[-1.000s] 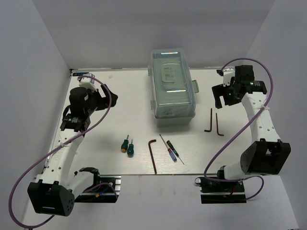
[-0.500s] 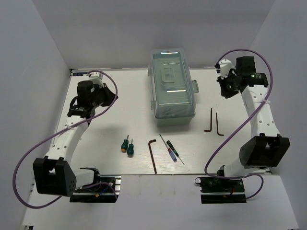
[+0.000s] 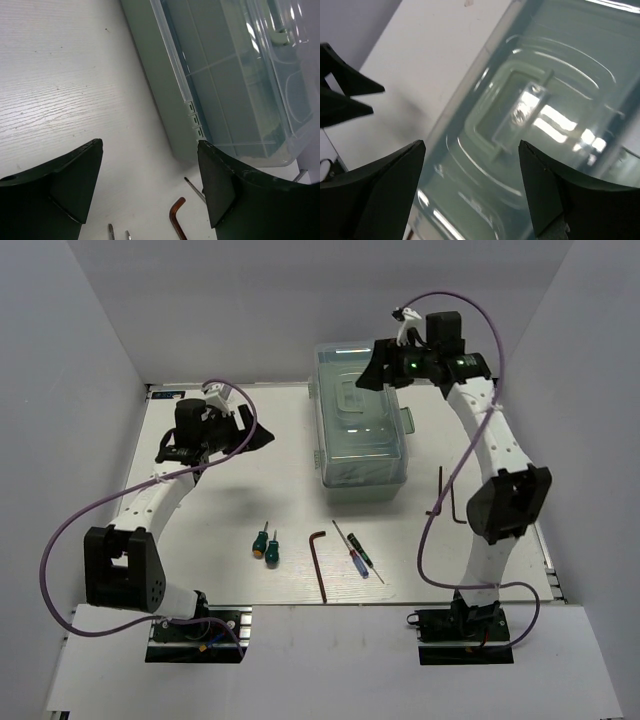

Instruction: Sort the tools into containers

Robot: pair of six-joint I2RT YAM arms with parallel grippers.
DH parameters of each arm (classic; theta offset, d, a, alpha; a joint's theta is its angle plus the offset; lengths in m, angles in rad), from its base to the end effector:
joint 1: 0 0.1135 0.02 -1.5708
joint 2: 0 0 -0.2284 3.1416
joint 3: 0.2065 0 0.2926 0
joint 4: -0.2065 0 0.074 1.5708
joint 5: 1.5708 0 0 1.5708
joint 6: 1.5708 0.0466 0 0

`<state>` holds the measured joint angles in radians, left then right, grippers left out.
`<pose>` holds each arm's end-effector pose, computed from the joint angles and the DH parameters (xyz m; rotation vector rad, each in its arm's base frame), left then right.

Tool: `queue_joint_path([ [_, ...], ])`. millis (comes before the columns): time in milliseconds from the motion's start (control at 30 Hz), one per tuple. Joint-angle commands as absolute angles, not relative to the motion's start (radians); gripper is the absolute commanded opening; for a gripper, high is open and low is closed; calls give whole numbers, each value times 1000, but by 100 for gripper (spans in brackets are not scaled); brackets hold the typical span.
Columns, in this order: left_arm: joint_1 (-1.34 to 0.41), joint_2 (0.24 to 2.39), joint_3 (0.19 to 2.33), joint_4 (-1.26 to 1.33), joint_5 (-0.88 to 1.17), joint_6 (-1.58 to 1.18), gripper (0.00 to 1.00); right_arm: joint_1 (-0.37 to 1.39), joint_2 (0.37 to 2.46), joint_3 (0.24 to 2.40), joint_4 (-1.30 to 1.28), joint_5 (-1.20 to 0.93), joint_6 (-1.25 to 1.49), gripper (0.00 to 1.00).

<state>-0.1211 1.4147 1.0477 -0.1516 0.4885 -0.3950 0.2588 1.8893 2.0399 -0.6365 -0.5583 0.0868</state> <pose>0.3680 -0.0668 0.2353 0.0144 2.1273 -0.8193 0.4442 0.1431 0.3797 -0.5256 1.9995 0.7864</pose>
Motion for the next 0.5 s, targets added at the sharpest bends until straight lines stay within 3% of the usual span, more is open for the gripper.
queue_joint_path([
  [0,-124,1416,1081,-72,564,-423,87,305,1960,2131,-551,-551,268,81],
  [167,-124,1425,1083,-38,597,-445,87,373,2020,2128,-441,-477,374,81],
  [467,-124,1425,1112,-17,615,-445,87,443,2033,2085,-480,-212,361,80],
])
